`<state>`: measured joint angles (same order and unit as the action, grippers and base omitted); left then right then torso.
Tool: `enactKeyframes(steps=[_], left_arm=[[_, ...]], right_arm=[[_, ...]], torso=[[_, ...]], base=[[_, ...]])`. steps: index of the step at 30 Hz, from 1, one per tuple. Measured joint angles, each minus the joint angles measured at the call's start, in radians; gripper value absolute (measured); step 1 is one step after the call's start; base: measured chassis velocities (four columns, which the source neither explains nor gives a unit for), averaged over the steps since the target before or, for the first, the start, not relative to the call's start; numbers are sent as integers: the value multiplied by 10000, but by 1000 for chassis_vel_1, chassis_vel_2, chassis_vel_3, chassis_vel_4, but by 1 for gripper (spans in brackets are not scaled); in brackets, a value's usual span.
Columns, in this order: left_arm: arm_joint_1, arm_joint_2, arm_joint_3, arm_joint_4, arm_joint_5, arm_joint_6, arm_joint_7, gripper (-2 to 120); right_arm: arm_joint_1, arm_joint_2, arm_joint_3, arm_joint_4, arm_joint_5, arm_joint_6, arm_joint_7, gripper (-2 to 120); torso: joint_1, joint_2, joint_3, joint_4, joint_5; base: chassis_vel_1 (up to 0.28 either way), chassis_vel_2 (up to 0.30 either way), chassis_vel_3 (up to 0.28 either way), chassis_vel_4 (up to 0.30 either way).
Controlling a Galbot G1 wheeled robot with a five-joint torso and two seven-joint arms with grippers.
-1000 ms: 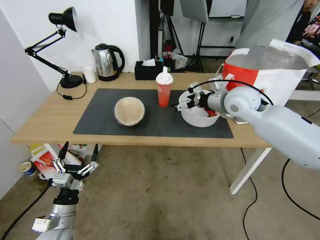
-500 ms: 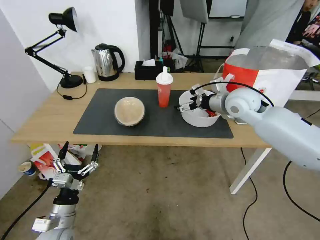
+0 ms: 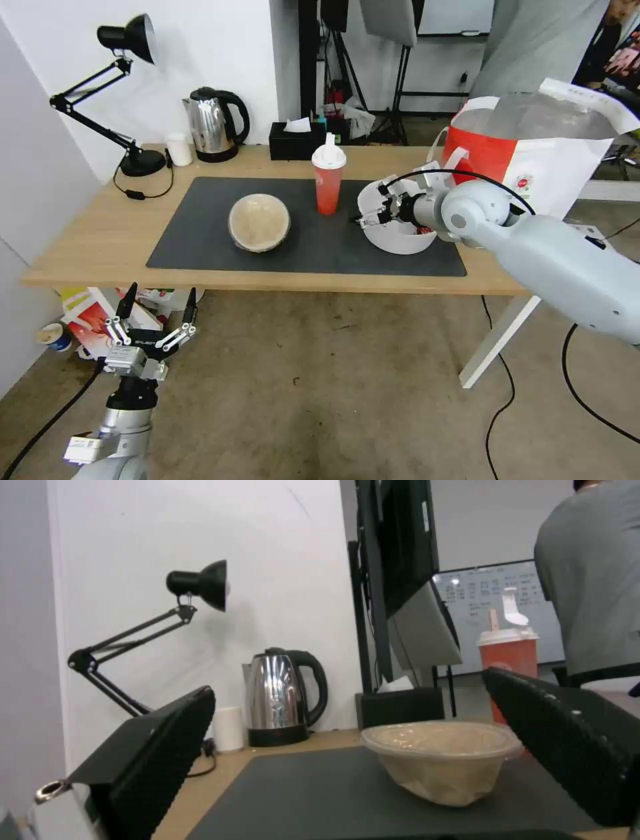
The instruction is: Pick up the trash from the table and place it into the takeout bag.
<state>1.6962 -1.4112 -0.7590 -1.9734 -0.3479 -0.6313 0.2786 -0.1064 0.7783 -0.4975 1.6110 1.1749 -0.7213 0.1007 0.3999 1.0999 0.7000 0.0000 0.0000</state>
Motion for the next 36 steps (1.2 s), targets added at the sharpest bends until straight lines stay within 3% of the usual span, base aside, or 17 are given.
enactKeyframes(steps=[27, 33, 36], left_arm=[[1, 0, 0, 0, 0, 0, 0, 100], [0, 0, 0, 0, 0, 0, 0, 100], [0, 0, 0, 0, 0, 0, 0, 100]], right_arm=[[-369, 566, -244, -627, -525, 3, -31, 99], [-470, 622, -204, -720, -594, 2, -31, 82], [-496, 644, -163, -789, -610, 2, -54, 68]], torso=[[0, 1, -1, 0, 0], [0, 0, -1, -1, 1], [0, 0, -1, 0, 0]], base=[[0, 0, 0, 0], [0, 0, 0, 0], [0, 0, 0, 0]])
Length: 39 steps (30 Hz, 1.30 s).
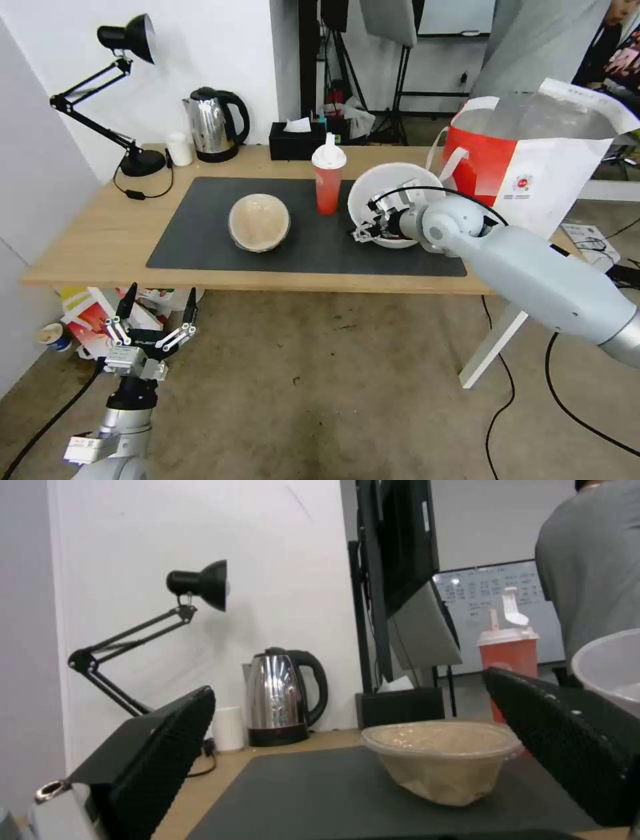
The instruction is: Pick up the trash from the table and place it into the takeout bag.
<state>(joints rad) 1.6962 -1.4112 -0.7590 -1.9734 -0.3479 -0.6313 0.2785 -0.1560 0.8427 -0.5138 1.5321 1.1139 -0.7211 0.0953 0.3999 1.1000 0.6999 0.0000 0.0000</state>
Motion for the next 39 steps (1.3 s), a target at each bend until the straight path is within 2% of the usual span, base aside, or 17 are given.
enactKeyframes(steps=[1, 4, 5, 9, 10, 14, 16, 17, 18, 21, 30, 39], left_arm=[[0, 0, 0, 0, 0, 0, 0, 100], [0, 0, 0, 0, 0, 0, 0, 100], [0, 0, 0, 0, 0, 0, 0, 100], [0, 0, 0, 0, 0, 0, 0, 100], [0, 0, 0, 0, 0, 0, 0, 100], [1, 0, 0, 0, 0, 0, 0, 100], [1, 0, 0, 0, 0, 0, 0, 100], [0, 0, 0, 0, 0, 0, 0, 100], [0, 0, 0, 0, 0, 0, 0, 100], [0, 0, 0, 0, 0, 0, 0, 100], [1, 0, 0, 0, 0, 0, 0, 100], [0, 0, 0, 0, 0, 0, 0, 100]], right_arm=[[0, 0, 0, 0, 0, 0, 0, 68], [-1, 9, 56, -4, -4, 3, -7, 54], [-1, 9, 56, -4, -4, 3, -7, 54], [162, 46, 180, -18, 35, 1, 1, 34], [162, 46, 180, -18, 35, 1, 1, 34], [300, -8, 209, -21, 73, 0, 0, 16], [310, -17, 219, -16, 74, 0, 0, 14], [353, -44, 239, 9, 92, 0, 0, 7], [397, -60, 252, 16, 104, 0, 0, 4], [425, -70, 258, 21, 124, 0, 0, 0], [627, -143, 255, 111, 298, 0, 9, 0], [1188, -629, -62, 523, 305, 0, -210, 0]], torso=[[0, 0, 0, 0, 0], [-1, 1, -1, -1, -3], [-1, 1, -1, -1, -3], [0, 0, 2, 0, 1], [0, 0, 2, 0, 1], [-1, 0, 2, 1, 1], [-1, 0, 2, 0, 1], [0, -1, 2, 0, 1], [-1, 0, 2, -1, 2], [-1, 0, 2, -1, 1], [-1, 0, 2, 2, 0], [0, 0, 1, -1, 0]], base=[[0, 0, 0, 0], [0, 0, 0, 0], [0, 0, 0, 0], [0, 0, 0, 0], [0, 0, 0, 0], [0, 0, 0, 0], [0, 0, 0, 0], [0, 0, 0, 0], [0, 0, 0, 0], [0, 0, 0, 0], [0, 0, 0, 0], [0, 0, 0, 0]])
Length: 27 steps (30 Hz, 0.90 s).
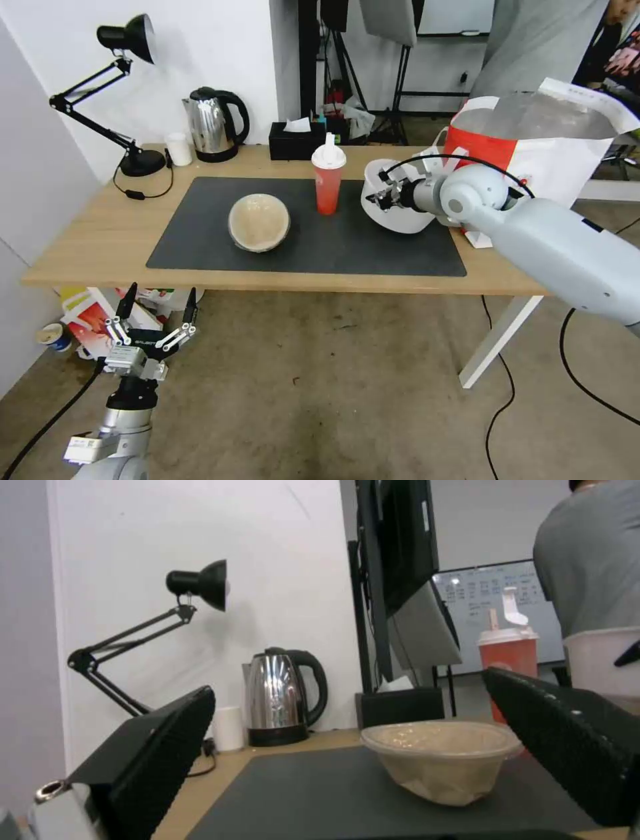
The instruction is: Pick up the trash from the table and place it into the takeout bag.
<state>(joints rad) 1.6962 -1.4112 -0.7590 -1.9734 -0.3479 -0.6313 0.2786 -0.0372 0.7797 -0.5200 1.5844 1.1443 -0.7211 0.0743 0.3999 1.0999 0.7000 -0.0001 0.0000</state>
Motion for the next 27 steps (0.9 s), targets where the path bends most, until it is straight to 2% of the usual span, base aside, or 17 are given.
enactKeyframes(steps=[13, 27], left_arm=[[0, 0, 0, 0, 0, 0, 0, 100], [0, 0, 0, 0, 0, 0, 0, 100]], right_arm=[[1234, -225, -816, 513, -255, 0, -651, 0], [2759, 297, -1641, 787, -232, 6, -1036, 0]], torso=[[1, 0, -1, -1, 1], [1, 0, -1, 1, -1]], base=[[0, 0, 0, 0], [0, 0, 0, 0]])
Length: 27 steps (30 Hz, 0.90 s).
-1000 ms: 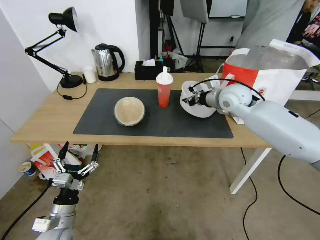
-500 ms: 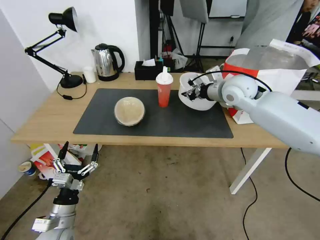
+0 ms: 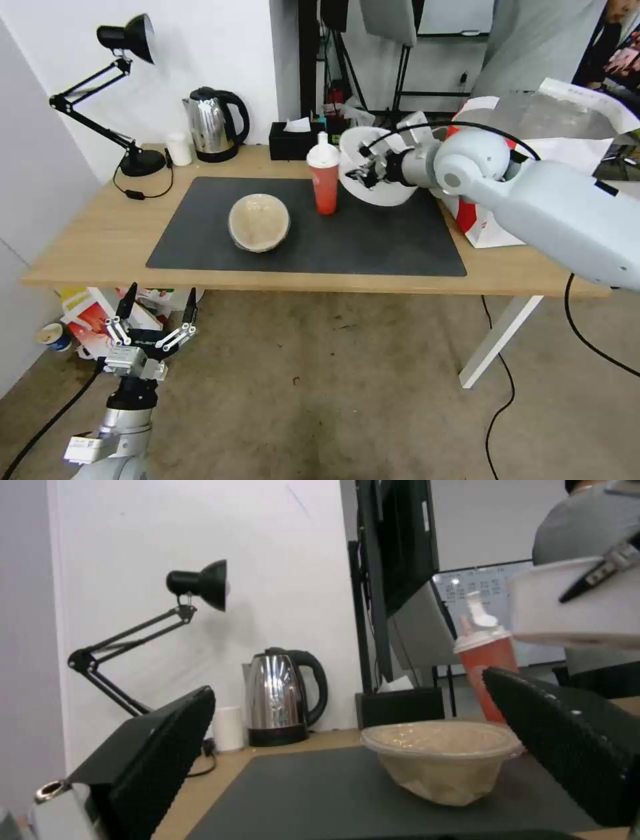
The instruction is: Pick up the trash from the table and place it into the takeout bag.
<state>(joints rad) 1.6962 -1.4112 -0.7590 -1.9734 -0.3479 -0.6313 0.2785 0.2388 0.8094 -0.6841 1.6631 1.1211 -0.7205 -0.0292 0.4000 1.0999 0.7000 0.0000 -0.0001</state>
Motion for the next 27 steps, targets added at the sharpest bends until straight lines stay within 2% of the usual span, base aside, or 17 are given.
enactKeyframes(steps=[14, 27], left_arm=[[0, 0, 0, 0, 0, 0, 0, 100], [-1, 0, 0, 0, 0, 0, 0, 100]], right_arm=[[1163, 507, -498, -505, 260, 2, -38, 0], [1336, 202, -306, -579, 305, 3, -74, 0]], torso=[[0, 0, 0, 0, 1], [0, 0, 0, -1, 2]], base=[[0, 0, 0, 0], [0, 0, 0, 0]])
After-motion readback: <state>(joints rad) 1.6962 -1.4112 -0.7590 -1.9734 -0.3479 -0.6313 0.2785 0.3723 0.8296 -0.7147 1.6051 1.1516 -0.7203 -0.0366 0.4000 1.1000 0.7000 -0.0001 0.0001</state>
